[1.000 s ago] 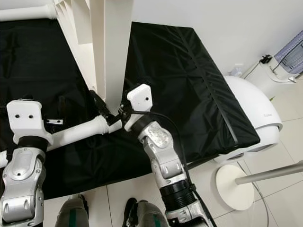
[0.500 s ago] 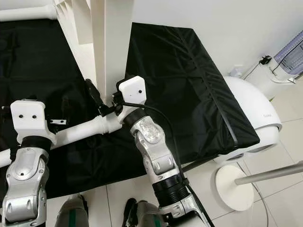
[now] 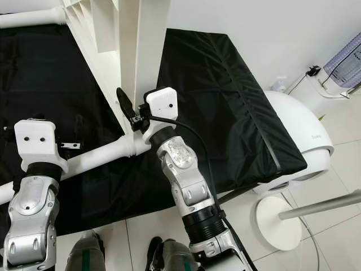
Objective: Building children table
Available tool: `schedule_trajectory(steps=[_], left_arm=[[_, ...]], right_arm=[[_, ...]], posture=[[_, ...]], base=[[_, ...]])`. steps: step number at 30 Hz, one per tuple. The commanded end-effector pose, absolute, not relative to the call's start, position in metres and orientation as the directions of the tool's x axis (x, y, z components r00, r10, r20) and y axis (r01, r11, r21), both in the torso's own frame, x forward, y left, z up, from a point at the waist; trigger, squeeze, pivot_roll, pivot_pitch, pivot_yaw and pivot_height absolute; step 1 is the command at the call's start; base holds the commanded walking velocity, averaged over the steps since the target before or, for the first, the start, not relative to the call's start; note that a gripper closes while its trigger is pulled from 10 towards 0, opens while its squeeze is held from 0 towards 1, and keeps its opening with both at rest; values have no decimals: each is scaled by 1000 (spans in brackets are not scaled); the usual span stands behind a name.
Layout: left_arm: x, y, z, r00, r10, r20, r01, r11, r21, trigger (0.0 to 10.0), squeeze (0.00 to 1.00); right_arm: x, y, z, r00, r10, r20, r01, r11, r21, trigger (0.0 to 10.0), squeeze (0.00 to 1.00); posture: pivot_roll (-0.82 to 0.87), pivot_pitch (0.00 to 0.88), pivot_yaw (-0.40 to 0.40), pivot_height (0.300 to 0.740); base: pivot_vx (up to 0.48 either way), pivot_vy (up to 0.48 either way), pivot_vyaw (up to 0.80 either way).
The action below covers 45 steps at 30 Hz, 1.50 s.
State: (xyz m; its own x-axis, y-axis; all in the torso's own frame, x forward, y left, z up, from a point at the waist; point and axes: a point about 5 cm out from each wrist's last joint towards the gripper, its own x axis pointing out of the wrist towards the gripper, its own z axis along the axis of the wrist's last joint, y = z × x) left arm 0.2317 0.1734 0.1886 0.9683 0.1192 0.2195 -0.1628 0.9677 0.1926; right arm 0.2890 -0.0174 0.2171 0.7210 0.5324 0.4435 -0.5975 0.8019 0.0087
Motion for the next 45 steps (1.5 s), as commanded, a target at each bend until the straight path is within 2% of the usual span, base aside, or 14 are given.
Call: schedule_trajectory(steps=[1,3,4,7,10,13,18,26,32,36,39,40,44,45], left_arm=[[232,170,183,969,151,195,-185,968,172,10000,0],[232,170,183,970,146,195,-181,968,173,10000,0],[232,169,183,970,145,193,-179,969,173,10000,0],[232,169,183,971,144,192,-178,969,173,10000,0],[233,169,182,972,138,189,-172,970,172,10000,0],[239,165,182,978,105,180,-136,976,170,10000,0],[246,160,182,982,61,181,-91,982,166,10000,0],[256,153,183,985,-6,174,-22,987,162,10000,0],[259,151,183,985,-23,169,-5,986,164,10000,0],[261,150,184,985,-43,167,16,986,164,10000,0],[263,149,184,985,-50,166,22,986,163,10000,0],[265,147,185,984,-60,166,32,986,165,10000,0],[269,144,187,982,-74,171,45,985,167,10000,0],[270,145,189,982,-76,175,46,985,169,10000,0]], right_arm=[[287,-3,234,684,543,488,-629,777,17,118,0],[287,-3,233,686,545,482,-628,778,12,118,0],[288,-7,233,700,528,481,-608,794,13,10000,0],[290,-10,233,711,514,480,-593,805,15,10000,0],[297,-27,232,758,449,474,-520,854,23,10000,0],[303,-60,233,814,333,476,-382,924,6,10000,0],[302,-87,234,840,246,483,-277,961,-8,10000,0],[287,-122,226,872,140,469,-121,990,-71,10000,0],[277,-131,220,883,110,456,-83,994,-77,10000,0],[266,-149,214,903,53,426,-19,996,-83,10000,0],[269,-154,210,913,53,405,-23,997,-79,10000,0],[274,-156,208,916,85,391,-62,996,-69,10000,1000],[282,-156,208,914,156,374,-144,988,-60,10000,1000],[285,-157,209,910,183,372,-170,983,-66,10000,953]], posture=[[241,123,-210,740],[241,123,-210,740],[235,125,-205,740],[235,125,-205,740],[217,129,-197,740],[168,133,-165,740],[119,136,-130,740],[52,154,-75,740],[37,164,-59,740],[15,171,-38,740],[8,170,-29,740],[9,171,-28,740],[13,169,-28,740],[19,168,-32,740]], base=[[0,0,0],[0,0,0],[0,0,0],[0,0,0],[0,0,0],[0,0,0],[0,0,0],[0,0,0],[0,0,0],[0,0,0],[0,0,0],[0,0,0],[0,0,0],[0,0,0]])
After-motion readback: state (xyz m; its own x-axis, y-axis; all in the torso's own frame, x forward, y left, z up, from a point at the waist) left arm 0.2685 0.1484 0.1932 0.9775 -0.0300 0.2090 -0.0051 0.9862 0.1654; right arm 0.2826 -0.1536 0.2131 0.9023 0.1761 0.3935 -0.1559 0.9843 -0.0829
